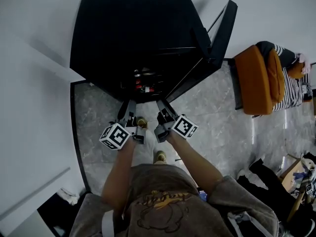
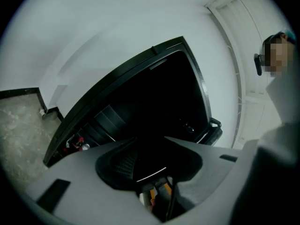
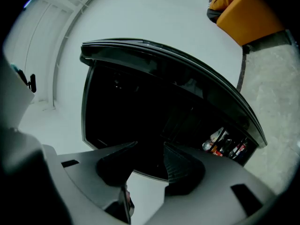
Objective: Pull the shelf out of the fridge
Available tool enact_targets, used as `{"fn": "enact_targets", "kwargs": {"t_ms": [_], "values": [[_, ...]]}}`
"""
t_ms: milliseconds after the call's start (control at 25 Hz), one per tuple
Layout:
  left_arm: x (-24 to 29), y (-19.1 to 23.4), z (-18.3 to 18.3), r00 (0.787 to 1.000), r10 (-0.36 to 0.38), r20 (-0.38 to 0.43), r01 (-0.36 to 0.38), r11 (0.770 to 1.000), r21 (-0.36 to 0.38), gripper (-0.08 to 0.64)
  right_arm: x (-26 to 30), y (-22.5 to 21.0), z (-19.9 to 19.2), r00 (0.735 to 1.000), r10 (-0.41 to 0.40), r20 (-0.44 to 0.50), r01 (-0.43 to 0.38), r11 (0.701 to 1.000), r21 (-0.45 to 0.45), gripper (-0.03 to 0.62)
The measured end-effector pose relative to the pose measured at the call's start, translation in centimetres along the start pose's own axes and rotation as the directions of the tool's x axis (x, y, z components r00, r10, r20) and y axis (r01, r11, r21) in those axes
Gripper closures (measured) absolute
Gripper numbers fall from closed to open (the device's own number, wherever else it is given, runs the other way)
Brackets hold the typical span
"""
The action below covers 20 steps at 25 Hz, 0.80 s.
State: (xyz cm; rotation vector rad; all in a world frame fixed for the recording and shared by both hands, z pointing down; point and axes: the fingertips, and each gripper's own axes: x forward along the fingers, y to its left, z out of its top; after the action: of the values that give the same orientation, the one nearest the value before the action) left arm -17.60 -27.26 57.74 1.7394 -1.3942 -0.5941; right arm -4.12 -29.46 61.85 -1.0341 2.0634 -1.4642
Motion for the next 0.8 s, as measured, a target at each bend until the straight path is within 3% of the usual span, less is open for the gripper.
{"fn": "enact_targets", "kwargs": {"t_ms": [280,800], "values": [[3.9,5.0,-0.7,0.997,0.073,0.021,-0.068,0.985,-0.161,0.422,3.7,-4.7,-0.1,0.997,-0.070,0.018,0.068,0.993,0.092,0.436],[11.4,12.4,-0.5,0.983,0.179,0.029,-0.155,0.913,-0.378,0.414,10.6,-9.9,1.3,0.983,-0.176,0.056,0.166,0.973,0.158,0.437]]}}
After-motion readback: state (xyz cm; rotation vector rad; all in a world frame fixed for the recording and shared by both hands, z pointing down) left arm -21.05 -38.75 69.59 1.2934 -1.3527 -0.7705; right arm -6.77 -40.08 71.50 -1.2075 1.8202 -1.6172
